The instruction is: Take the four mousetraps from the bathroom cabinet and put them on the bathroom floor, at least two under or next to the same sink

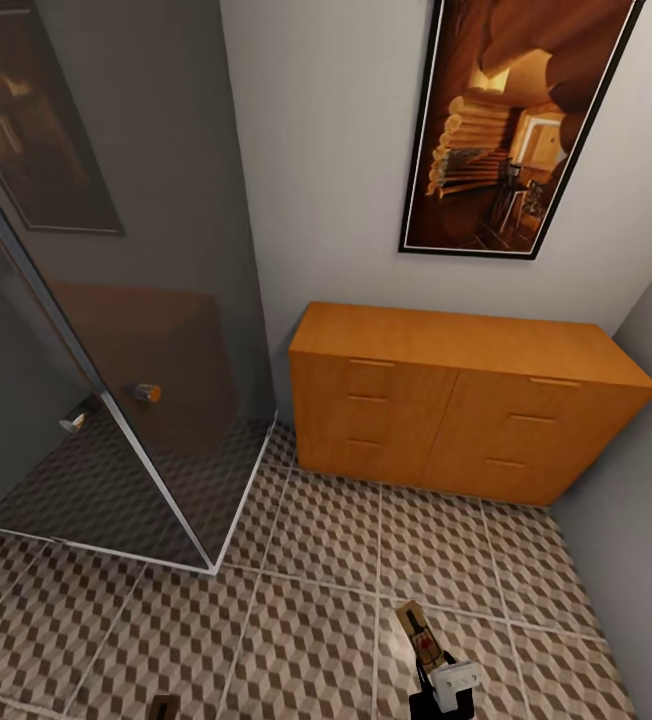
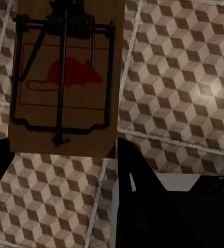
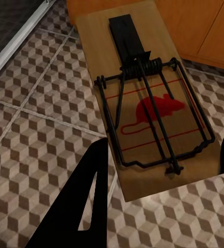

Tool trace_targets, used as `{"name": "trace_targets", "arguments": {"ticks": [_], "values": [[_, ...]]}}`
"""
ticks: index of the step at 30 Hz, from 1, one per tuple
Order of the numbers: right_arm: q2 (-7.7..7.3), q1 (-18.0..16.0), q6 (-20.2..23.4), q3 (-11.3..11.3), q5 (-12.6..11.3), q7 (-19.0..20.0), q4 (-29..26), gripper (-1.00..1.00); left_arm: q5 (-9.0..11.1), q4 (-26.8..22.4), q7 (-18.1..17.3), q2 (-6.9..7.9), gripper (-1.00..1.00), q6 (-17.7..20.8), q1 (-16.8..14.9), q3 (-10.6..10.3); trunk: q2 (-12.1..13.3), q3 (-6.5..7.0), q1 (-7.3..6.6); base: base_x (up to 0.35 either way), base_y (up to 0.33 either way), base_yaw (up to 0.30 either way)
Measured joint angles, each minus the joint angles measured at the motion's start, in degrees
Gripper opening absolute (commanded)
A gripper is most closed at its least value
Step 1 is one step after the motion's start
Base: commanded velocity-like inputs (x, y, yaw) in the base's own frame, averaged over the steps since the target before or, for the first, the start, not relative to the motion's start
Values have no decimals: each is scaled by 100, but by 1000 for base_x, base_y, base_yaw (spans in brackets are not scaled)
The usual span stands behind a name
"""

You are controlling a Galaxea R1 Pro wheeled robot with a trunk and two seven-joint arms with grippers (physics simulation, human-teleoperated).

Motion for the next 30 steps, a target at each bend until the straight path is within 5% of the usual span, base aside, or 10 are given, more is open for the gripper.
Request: {"name": "trace_targets", "arguments": {"ticks": [30], "values": [[0,0,-1,0,0,0,0,-100,0,3,0,0,-100,0,0,0,0,272,0,0,0,0]]}}
